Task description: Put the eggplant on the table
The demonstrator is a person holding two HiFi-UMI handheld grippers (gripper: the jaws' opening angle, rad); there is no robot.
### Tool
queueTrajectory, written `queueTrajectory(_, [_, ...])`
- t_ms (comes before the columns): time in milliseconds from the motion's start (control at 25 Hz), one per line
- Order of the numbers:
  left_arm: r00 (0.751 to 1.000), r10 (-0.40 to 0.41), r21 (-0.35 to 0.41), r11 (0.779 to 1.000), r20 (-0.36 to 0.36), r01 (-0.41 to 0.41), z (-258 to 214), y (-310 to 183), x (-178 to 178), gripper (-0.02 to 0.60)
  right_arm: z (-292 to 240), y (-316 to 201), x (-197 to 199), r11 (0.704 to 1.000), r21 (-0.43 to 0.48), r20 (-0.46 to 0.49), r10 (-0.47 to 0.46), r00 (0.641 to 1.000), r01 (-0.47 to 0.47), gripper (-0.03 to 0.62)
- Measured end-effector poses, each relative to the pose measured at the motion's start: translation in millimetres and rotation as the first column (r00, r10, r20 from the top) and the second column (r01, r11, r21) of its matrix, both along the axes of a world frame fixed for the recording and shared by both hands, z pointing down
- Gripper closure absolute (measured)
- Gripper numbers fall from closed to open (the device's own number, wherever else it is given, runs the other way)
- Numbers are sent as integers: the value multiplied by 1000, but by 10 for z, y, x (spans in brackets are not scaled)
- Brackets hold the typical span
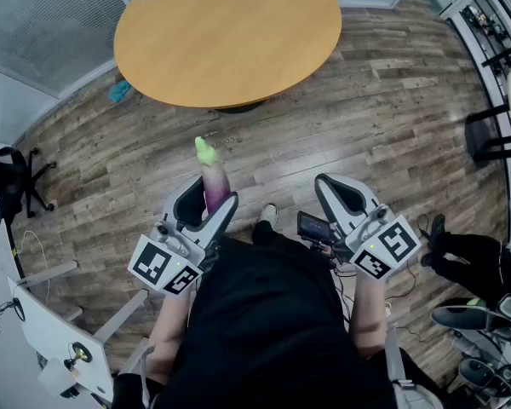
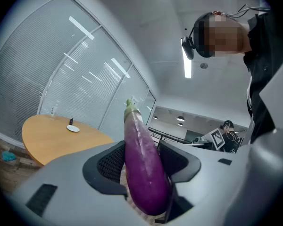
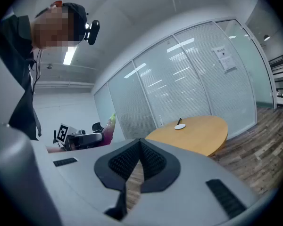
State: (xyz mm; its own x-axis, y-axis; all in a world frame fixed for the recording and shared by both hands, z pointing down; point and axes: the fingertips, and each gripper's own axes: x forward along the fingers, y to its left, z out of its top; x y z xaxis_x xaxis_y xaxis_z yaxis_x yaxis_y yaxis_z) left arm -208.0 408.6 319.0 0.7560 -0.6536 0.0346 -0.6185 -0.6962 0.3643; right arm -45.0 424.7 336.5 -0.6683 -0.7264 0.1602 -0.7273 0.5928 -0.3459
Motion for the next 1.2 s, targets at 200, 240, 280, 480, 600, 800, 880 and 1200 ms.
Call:
queueTrajectory(200, [1000, 25, 5, 1000, 13, -25, -11, -20, 130, 345, -2, -16, 90, 1000, 8, 11, 12, 1000, -12, 577])
queueTrajectory(240, [999, 28, 6, 1000, 17, -28, -18, -14, 150, 347, -15, -11, 101, 1000, 12, 19, 11, 1000, -11, 577])
queueTrajectory(280, [999, 31, 5, 1000, 18, -31, -24, -7, 170, 347, -25, -4, 110, 1000, 16, 23, 9, 1000, -10, 577])
queueTrajectory(480, [999, 44, 10, 999, 30, -44, -41, 45, 302, 347, 22, 39, 198, 1000, 11, 26, 8, 1000, -8, 577])
queueTrajectory(600, [999, 28, -5, 1000, 42, -27, -26, 77, 335, 347, 84, 94, 217, 1000, -6, 20, 4, 1000, -4, 577])
queueTrajectory(800, [999, 1, -35, 999, 47, 1, 41, 57, 343, 347, 189, 102, 281, 999, -38, 25, 21, 999, -20, 577])
queueTrajectory(880, [998, 0, -25, 1000, 61, 2, 45, 68, 331, 347, 236, 119, 295, 998, -53, 30, 35, 999, -33, 577])
queueTrajectory(1200, [998, 13, -37, 999, 60, -10, 47, -132, 410, 347, 344, 86, 386, 994, -94, 22, 62, 998, -60, 577])
